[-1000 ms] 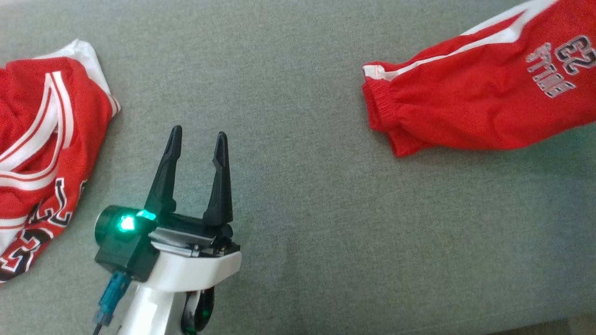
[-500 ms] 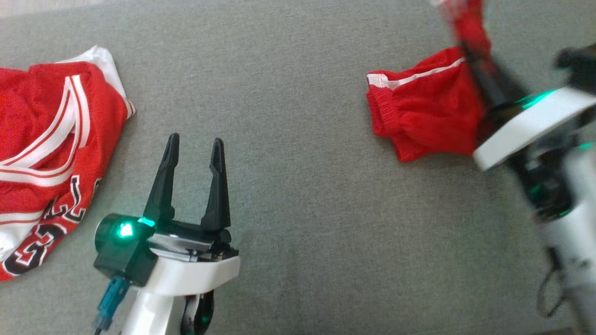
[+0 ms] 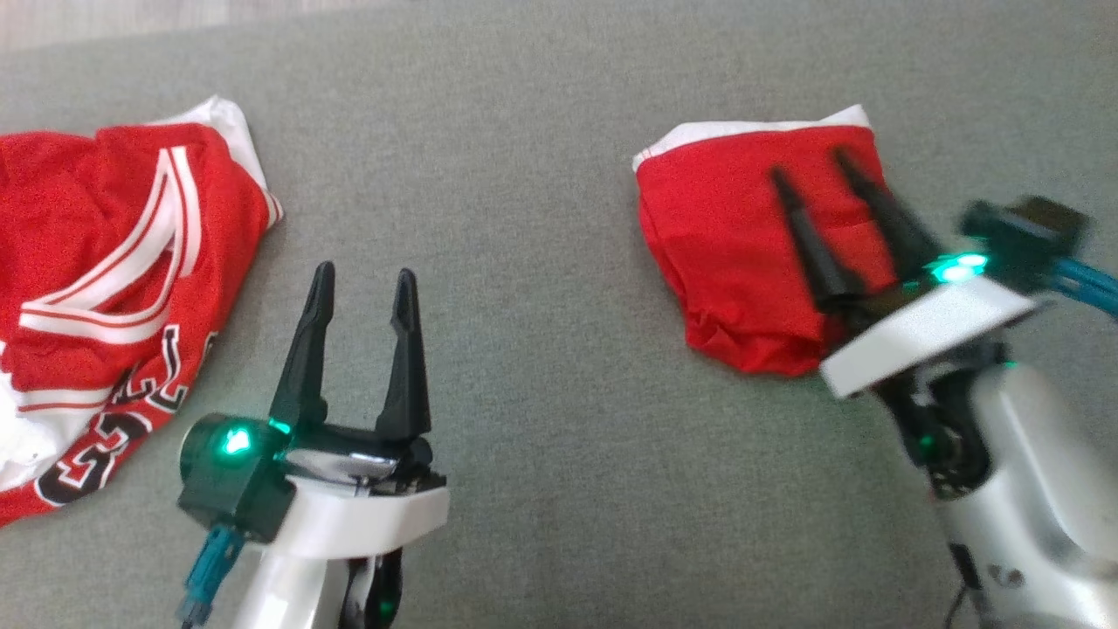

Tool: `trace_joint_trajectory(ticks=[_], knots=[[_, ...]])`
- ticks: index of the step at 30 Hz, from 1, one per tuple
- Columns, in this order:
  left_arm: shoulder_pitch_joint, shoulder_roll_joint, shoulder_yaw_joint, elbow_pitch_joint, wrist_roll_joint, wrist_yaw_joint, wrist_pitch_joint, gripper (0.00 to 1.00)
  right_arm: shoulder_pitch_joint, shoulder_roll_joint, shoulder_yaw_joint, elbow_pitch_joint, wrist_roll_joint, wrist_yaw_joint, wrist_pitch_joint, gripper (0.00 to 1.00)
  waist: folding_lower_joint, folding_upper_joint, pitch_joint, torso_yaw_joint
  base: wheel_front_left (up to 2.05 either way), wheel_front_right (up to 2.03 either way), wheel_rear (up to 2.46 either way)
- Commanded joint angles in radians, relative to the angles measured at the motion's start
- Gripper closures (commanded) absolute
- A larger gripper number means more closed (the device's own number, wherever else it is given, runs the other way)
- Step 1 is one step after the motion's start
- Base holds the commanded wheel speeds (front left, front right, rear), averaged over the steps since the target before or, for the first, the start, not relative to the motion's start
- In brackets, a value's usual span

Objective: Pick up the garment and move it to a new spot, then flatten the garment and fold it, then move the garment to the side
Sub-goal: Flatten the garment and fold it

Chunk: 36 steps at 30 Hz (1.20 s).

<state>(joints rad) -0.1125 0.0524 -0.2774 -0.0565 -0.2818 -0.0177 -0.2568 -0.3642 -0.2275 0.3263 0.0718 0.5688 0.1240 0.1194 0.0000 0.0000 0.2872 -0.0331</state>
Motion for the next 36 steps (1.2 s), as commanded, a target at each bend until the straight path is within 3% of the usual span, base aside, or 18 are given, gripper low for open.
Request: trace_joint_trajectory(ticks=[1, 4, 11, 17, 22, 36], knots=[[0.012, -0.002, 0.034, -0.036, -0.005, 0.006, -0.005, 0.00, 0.029, 0.003, -0.020, -0.046, -0.024, 0.007, -0.043, 0.00, 0.0000, 0.0000, -0.020, 0.000, 0.00, 0.00, 0.00], [0.053, -0.002, 0.056, -0.043, -0.013, 0.024, -0.005, 0.00, 0.095, -0.012, -0.078, -0.038, -0.084, 0.007, -0.169, 0.00, 0.0000, 0.0000, -0.072, -0.010, 0.00, 0.00, 0.00], [0.152, -0.002, 0.104, -0.034, -0.005, 0.061, -0.005, 0.00, 0.188, -0.035, -0.020, 0.111, -0.113, 0.007, -0.366, 0.00, 0.0000, 0.0000, -0.164, -0.014, 0.00, 0.00, 0.00], [0.242, -0.002, 0.150, 0.004, 0.024, 0.076, -0.005, 0.00, 0.228, -0.001, -0.005, 0.194, -0.202, 0.007, -0.381, 0.00, 0.0000, 0.0000, -0.244, -0.008, 0.00, 0.00, 0.00], [0.285, -0.002, 0.162, 0.029, 0.044, 0.060, -0.005, 0.00, 0.270, 0.029, -0.029, 0.220, -0.264, 0.007, -0.381, 0.00, 0.0000, 0.0000, -0.276, 0.001, 0.00, 0.00, 0.00], [0.299, -0.002, 0.174, 0.048, 0.073, 0.042, -0.005, 0.00, 0.306, 0.081, -0.052, 0.219, -0.296, 0.007, -0.381, 0.00, 0.0000, 0.0000, -0.288, -0.007, 0.00, 0.00, 0.00]])
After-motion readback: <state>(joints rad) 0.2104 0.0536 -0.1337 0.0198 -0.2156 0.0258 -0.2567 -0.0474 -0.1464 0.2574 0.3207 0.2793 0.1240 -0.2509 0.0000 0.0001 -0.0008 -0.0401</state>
